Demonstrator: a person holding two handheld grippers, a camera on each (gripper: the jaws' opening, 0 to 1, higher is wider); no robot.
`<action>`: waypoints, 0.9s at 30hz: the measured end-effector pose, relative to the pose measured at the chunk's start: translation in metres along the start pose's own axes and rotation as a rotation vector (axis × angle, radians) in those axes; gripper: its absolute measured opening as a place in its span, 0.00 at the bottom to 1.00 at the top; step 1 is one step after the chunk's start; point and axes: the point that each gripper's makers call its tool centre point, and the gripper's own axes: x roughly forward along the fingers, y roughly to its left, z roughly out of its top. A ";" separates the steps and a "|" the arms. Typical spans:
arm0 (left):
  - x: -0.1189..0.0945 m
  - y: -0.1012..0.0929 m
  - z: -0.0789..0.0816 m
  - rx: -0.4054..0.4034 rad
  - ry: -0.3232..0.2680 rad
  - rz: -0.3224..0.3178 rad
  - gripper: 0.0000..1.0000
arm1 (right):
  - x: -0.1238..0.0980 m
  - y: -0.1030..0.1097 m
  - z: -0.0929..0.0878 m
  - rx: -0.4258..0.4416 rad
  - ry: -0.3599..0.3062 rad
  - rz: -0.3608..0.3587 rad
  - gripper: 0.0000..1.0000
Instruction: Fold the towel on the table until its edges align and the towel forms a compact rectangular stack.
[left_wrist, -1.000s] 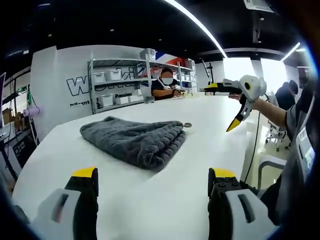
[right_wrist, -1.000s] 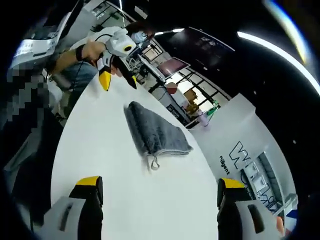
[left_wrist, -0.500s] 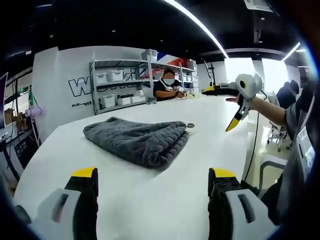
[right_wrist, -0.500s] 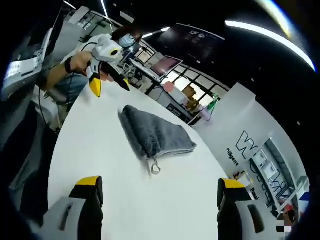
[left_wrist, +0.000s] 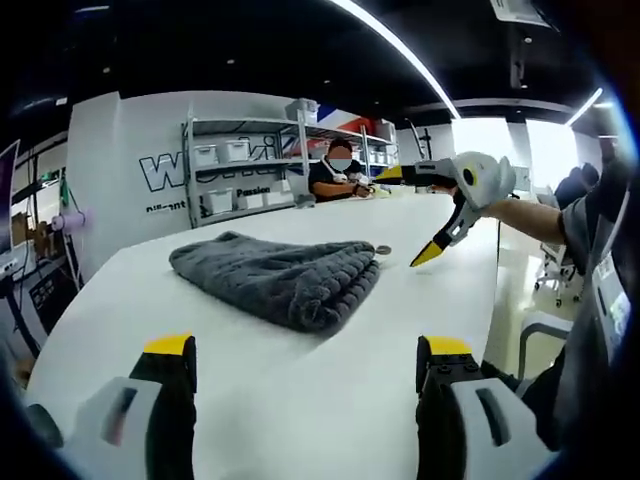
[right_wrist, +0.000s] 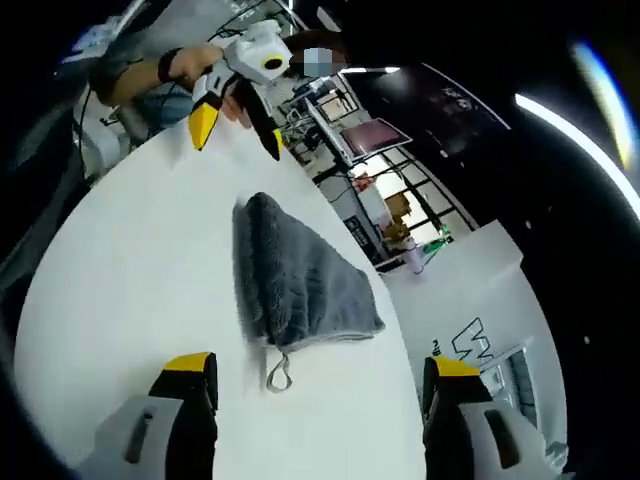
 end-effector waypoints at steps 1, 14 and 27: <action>0.000 0.001 0.000 -0.002 -0.001 0.001 0.96 | 0.003 0.001 0.001 -0.010 0.001 0.001 0.88; -0.002 0.005 -0.004 -0.021 -0.012 0.006 0.96 | 0.026 0.004 0.007 -0.086 -0.010 0.011 0.71; -0.003 0.005 -0.008 -0.036 -0.014 0.006 0.96 | 0.051 0.015 0.006 -0.245 -0.038 0.055 0.44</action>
